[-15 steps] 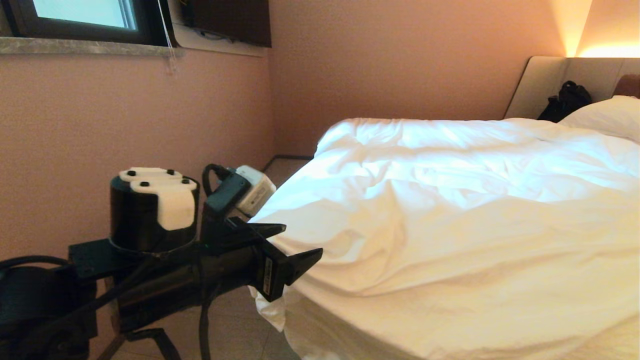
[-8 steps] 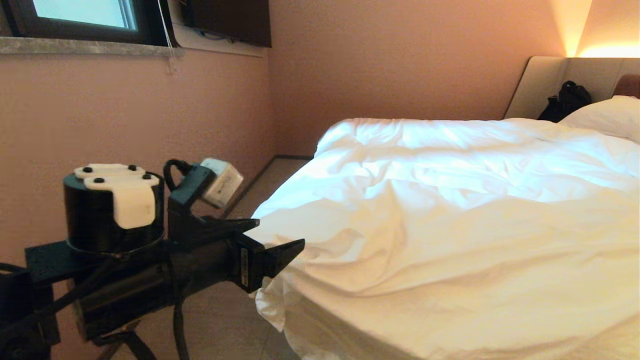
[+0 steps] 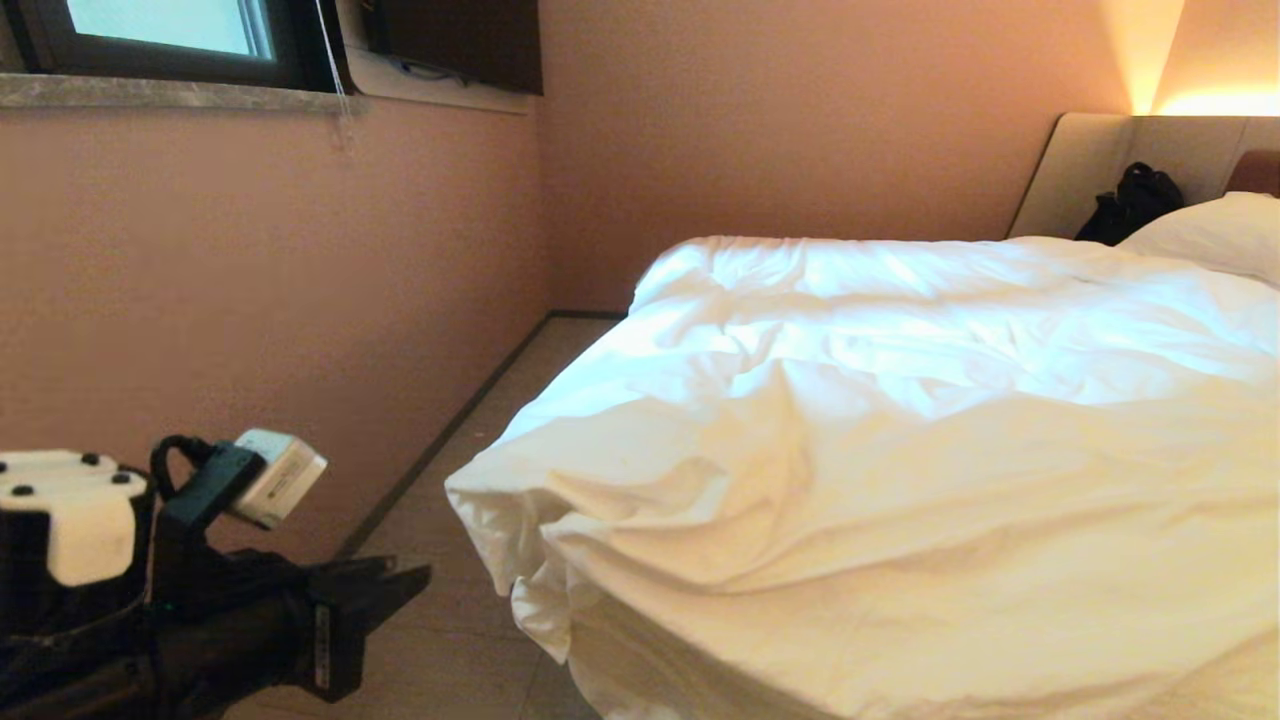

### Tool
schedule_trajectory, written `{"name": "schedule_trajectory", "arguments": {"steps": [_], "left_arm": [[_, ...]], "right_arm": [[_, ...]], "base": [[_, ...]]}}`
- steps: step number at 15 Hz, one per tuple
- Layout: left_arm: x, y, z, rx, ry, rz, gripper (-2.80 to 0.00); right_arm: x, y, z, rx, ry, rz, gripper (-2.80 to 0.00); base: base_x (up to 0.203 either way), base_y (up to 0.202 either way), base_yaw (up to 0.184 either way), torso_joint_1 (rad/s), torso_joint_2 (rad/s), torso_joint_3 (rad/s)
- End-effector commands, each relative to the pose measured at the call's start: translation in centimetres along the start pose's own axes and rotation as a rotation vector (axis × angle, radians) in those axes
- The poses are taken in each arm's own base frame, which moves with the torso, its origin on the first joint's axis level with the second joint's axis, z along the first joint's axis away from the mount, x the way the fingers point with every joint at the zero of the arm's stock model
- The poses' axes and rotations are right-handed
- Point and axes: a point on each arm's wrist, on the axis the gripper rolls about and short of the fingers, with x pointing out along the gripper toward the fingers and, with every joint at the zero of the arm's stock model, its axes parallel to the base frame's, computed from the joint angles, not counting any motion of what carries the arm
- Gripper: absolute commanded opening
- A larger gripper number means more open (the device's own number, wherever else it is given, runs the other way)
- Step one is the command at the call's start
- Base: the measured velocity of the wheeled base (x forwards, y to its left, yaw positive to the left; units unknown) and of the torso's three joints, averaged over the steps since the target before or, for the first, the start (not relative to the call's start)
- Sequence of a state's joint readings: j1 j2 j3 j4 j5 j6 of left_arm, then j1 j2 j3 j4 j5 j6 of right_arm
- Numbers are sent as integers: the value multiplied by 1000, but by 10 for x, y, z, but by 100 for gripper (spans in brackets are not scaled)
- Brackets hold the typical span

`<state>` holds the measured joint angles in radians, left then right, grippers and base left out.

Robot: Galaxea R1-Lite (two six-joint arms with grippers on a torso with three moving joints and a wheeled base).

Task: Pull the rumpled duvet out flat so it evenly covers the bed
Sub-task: Flatten the corners of the folded blanket

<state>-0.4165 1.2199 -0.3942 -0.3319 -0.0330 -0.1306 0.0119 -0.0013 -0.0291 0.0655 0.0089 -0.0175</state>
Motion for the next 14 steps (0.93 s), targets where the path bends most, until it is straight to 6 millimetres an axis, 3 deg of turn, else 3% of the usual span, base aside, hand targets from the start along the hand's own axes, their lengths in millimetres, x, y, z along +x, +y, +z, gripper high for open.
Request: {"name": "schedule_trajectory", "arguments": {"steps": [1, 4, 7, 10, 14], "left_arm": [[-9, 5, -19, -5, 27, 16, -280], [-10, 9, -57, 14, 158, -14, -280], [1, 9, -61, 8, 229, -42, -280], [25, 11, -65, 4, 277, -36, -280], [54, 14, -76, 16, 176, -41, -280]], "right_arm": [[0, 0, 0, -1, 3, 1, -280], [0, 0, 0, -1, 2, 1, -280], [0, 0, 0, 1, 2, 1, -280], [0, 0, 0, 1, 2, 1, -280], [0, 0, 0, 1, 2, 1, -280]], "base": [[0, 0, 0, 0, 0, 0], [0, 0, 0, 0, 0, 0], [0, 0, 0, 0, 0, 0], [0, 0, 0, 0, 0, 0], [0, 0, 0, 0, 0, 0]]}}
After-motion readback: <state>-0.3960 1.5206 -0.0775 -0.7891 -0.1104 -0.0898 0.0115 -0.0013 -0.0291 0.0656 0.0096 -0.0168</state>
